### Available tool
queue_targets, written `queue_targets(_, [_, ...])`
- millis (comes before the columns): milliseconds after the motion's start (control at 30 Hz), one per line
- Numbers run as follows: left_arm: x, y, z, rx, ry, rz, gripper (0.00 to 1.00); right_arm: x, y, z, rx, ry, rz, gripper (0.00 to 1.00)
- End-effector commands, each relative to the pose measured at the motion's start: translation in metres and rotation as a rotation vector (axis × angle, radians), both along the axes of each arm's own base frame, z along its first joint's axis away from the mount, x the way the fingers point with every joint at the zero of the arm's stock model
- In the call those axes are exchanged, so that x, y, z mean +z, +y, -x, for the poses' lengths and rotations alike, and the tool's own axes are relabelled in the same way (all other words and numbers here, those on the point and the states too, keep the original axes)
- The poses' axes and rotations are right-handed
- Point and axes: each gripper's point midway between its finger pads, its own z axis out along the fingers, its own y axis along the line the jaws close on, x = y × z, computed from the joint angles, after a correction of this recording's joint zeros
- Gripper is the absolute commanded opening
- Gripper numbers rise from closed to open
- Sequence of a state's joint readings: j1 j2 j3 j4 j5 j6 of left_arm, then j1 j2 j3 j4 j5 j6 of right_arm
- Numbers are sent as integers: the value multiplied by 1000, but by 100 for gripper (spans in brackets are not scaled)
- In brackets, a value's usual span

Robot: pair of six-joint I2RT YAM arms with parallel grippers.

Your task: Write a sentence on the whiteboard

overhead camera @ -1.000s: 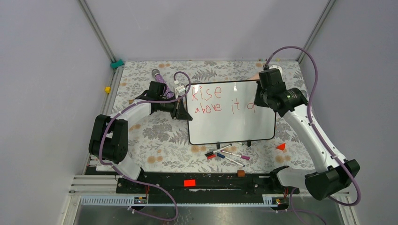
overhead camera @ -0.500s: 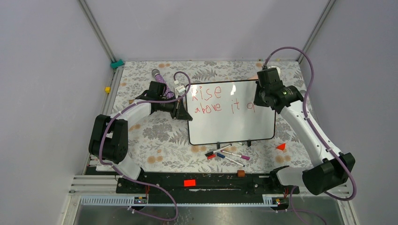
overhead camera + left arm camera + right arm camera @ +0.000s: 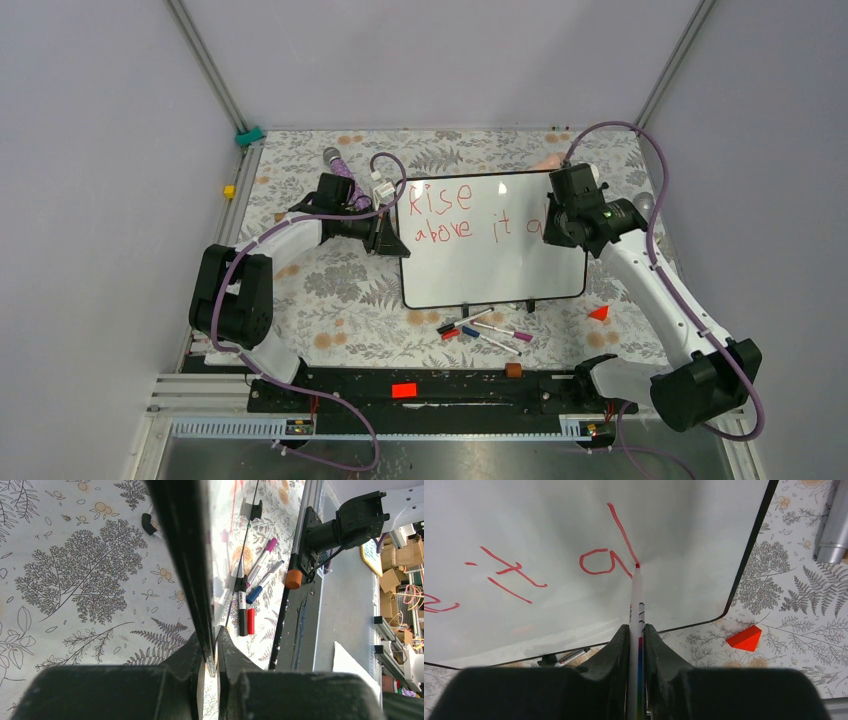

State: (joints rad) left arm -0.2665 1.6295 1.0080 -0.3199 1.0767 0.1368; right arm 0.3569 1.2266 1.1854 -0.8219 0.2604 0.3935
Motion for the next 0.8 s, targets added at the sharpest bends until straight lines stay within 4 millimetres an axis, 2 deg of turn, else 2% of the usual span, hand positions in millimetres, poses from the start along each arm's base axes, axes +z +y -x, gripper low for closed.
queue_targets(0, [-31,13,3,19,-20,-149,0,41,3,-13,-1,-103,-38,0])
queue_targets(233, [-31,13,2,19,-20,-149,0,66,-3,-25,-9,-160,-35,0])
queue_targets(467, [-31,13,2,20,-20,-148,0,65,-9,-39,-23,-155,-8,0])
queue_targets(767, [-30,13,3,19,-19,-147,0,56,-7,-46,-25,-146,-14,0])
